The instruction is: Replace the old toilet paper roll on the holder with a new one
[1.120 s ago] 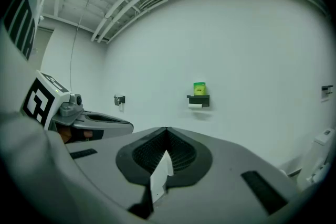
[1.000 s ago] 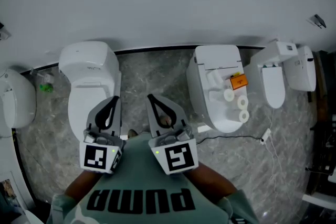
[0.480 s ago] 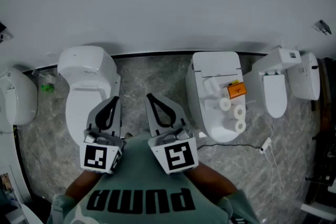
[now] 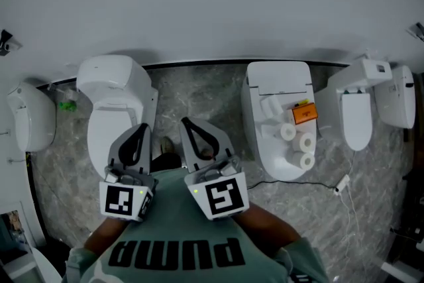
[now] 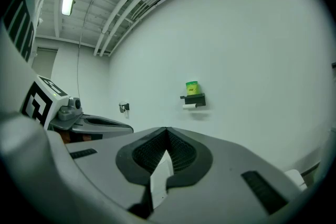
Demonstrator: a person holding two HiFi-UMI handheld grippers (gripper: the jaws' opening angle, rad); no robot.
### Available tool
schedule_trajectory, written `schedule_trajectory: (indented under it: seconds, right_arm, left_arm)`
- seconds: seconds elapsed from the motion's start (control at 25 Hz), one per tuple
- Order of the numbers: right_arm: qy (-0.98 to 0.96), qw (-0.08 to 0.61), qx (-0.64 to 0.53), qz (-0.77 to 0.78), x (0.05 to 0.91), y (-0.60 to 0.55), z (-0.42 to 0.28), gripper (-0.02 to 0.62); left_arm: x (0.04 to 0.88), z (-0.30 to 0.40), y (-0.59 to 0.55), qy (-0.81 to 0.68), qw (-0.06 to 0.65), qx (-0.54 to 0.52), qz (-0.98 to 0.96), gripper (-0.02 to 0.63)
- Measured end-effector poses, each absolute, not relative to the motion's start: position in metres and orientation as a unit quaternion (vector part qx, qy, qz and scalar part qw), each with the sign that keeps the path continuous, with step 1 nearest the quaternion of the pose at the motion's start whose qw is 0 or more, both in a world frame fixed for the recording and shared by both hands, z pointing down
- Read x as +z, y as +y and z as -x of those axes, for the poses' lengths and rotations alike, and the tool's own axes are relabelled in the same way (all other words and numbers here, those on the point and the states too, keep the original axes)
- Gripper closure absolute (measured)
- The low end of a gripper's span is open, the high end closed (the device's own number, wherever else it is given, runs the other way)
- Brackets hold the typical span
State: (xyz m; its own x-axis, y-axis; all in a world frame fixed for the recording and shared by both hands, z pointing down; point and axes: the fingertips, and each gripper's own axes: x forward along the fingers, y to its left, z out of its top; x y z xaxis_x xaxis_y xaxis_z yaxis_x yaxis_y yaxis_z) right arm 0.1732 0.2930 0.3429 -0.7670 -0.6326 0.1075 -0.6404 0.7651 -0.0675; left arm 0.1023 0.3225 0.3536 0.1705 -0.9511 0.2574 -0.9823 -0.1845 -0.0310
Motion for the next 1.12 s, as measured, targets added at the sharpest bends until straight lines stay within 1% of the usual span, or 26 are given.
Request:
schedule_trajectory:
  seconds: [0.16, 0.4, 0.56, 0.84, 1.12]
  right_arm:
    - [-0.938, 0.049, 0.046, -0.339, 0.347, 0.285, -0.171, 0.592]
    - [-0.925, 0.046, 0.048, -0.373, 0.345, 0.264, -0.17, 0.592]
    - [-0.918, 0.049, 0.053, -0.39, 0.345, 0.246, -0.161, 0.592]
    - [-0.911, 0.065, 0.063, -0.401, 0.351, 0.215, -0.126, 0.592]
    - [-0.907, 0.085, 0.054, -0.41, 0.351, 0.185, -0.083, 0.592]
  left_arm:
    - [0.357, -0.1, 0.311, -0.629, 0.07, 0.11, -0.767, 0.603]
    - [0.359, -0.099, 0.286, -0.596, 0.064, 0.114, -0.792, 0.603]
    - [0.358, -0.091, 0.264, -0.586, 0.073, 0.103, -0.801, 0.603]
    - [0.368, -0.059, 0.231, -0.572, 0.092, 0.099, -0.809, 0.603]
    - [0.37, -0.017, 0.198, -0.568, 0.112, 0.071, -0.812, 0.603]
